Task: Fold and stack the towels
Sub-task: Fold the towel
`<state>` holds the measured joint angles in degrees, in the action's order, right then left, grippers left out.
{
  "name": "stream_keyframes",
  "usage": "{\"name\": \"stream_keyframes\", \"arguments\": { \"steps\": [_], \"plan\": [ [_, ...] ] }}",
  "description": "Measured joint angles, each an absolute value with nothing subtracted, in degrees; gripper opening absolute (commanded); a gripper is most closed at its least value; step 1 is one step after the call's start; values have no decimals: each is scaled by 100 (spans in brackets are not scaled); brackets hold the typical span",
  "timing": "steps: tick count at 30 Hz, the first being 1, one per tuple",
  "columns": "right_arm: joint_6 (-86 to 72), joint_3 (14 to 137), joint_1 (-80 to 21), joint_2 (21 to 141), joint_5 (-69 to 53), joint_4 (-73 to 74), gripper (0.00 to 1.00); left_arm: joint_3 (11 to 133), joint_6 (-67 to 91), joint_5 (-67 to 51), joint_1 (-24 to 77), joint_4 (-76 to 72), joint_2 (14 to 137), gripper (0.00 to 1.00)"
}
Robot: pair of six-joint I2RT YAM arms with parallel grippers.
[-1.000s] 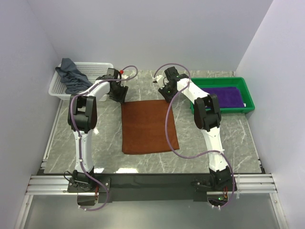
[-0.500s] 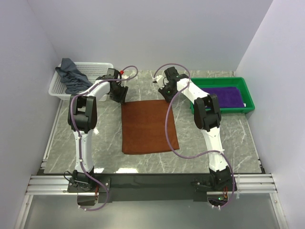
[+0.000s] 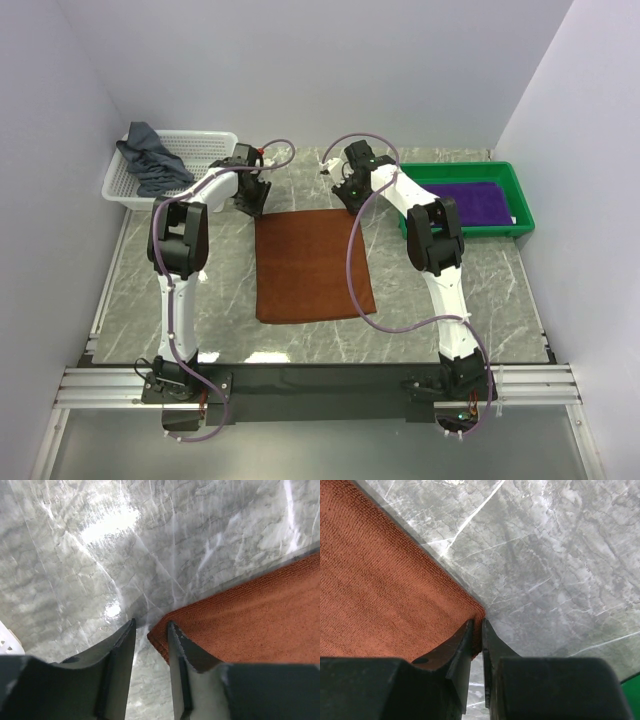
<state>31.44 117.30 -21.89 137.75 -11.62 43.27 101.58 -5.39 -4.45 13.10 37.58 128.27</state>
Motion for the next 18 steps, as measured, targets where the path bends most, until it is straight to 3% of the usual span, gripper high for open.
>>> {"name": "stream_keyframes", "arguments": {
  "steps": [9,11,18],
  "plan": [
    [3155,11730,-2189,13775,-1157,4327,0,10162,-427,-471,1334,3774,12838,9],
    [3164,11730,-2189,13775,-1155,4327,0,10162,-405,-467,1345,3776,12840,1],
    [3164,11743,-2193,13775,-1094,4329,0,10171,-427,-480,1350,3787,12840,1]
  ]
}}
